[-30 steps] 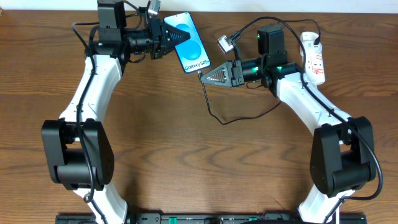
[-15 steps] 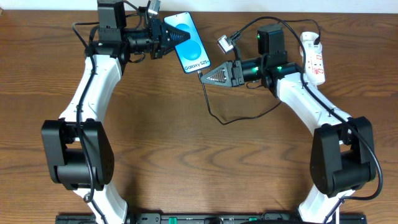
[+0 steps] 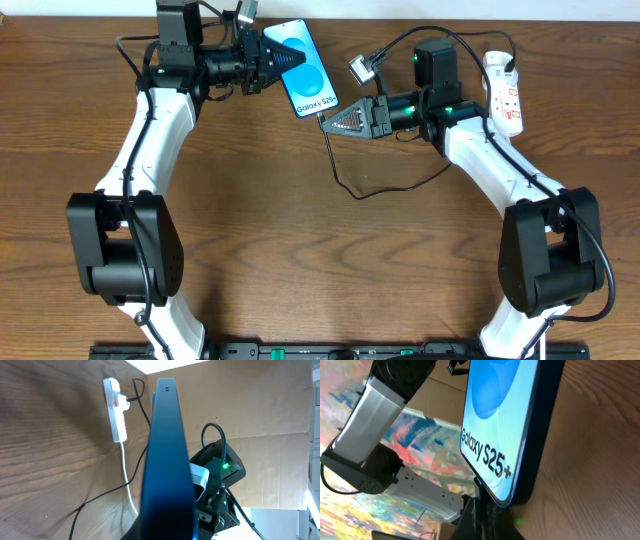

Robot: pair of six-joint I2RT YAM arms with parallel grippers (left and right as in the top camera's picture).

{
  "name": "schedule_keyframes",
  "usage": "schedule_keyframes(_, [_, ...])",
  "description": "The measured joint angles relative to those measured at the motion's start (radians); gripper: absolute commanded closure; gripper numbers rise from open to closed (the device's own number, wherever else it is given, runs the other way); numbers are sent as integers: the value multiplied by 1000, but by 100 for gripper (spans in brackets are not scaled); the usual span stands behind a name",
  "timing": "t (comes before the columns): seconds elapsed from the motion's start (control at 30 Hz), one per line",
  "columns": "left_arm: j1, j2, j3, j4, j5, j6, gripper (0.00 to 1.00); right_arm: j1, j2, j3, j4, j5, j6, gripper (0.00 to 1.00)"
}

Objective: Plug charger to phone and switch on socket

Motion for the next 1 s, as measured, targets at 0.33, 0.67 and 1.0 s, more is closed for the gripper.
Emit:
schedule_keyframes(0.33, [6,0,0,5,-11,-1,93,1,1,-8,95,10,91,99])
schedule_keyframes(0.67, [11,0,0,9,-18,-1,93,1,6,-10,155,21,183,99])
schedule_keyframes(1.0, [13,0,0,-54,-26,26,92,7,6,-20,184,29,219,99])
